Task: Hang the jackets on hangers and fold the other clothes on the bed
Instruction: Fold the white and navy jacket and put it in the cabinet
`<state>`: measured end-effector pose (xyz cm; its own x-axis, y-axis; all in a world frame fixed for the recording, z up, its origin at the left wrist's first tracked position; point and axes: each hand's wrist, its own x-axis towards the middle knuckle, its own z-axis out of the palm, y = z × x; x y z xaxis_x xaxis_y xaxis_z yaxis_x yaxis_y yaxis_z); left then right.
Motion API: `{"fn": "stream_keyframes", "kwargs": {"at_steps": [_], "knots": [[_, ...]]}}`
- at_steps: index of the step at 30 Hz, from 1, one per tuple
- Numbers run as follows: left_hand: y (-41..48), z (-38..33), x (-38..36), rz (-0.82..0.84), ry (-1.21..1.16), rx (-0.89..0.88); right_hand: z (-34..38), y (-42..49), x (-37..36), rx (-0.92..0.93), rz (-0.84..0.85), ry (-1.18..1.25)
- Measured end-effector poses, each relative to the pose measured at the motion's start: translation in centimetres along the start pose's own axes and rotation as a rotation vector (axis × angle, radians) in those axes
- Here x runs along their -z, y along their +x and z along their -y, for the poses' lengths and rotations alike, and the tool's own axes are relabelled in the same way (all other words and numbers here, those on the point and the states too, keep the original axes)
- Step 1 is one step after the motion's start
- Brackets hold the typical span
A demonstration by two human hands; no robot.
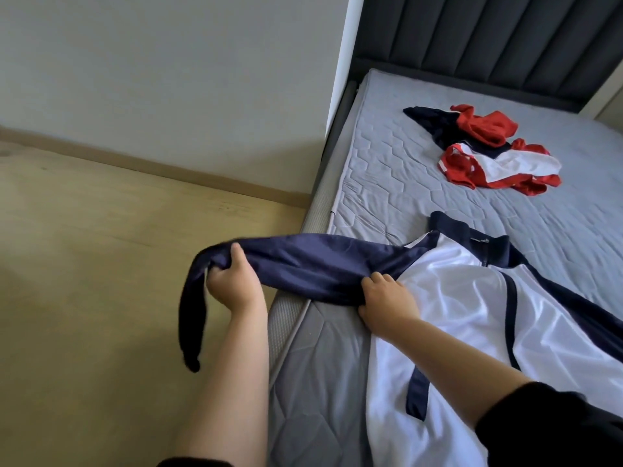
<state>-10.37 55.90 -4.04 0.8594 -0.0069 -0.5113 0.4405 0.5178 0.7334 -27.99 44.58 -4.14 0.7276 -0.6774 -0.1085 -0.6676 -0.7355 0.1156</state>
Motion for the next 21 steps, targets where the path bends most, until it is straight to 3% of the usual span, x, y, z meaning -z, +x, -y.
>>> {"fn": "stream_keyframes", "kwargs": {"at_steps": [2,4,6,11,15,17,21], "knots": [[0.3,0.0,1.2,-0.028,0.006,0.121,0.3,-0.1,-0.2,-0.031,0.009,0.024],[0.5,-0.8,0.8,0.099,-0.143,0.237,0.5,-0.2,-0.1,-0.061,0.011,0.055],[0.4,-1.9,-0.1,0.198,-0.202,0.213,0.7,-0.3,-0.1,-0.08,0.001,0.082],[-1.3,-0.3,0.9,0.0,-0.05,0.305,0.4,-1.5,0.0,-0.062,-0.005,0.209],[-3.6,0.5,-0.9,0.016,0.21,0.296,-1.0,-3.1,0.3,0.047,-0.105,0.224],[-5.2,0.8,-2.0,0.126,0.315,0.18,-2.0,-4.1,0.3,0.042,-0.12,0.235],[-10.4,1.8,-3.3,0.571,0.694,-0.06,-5.0,-6.3,0.8,-0.027,-0.072,0.241]]}}
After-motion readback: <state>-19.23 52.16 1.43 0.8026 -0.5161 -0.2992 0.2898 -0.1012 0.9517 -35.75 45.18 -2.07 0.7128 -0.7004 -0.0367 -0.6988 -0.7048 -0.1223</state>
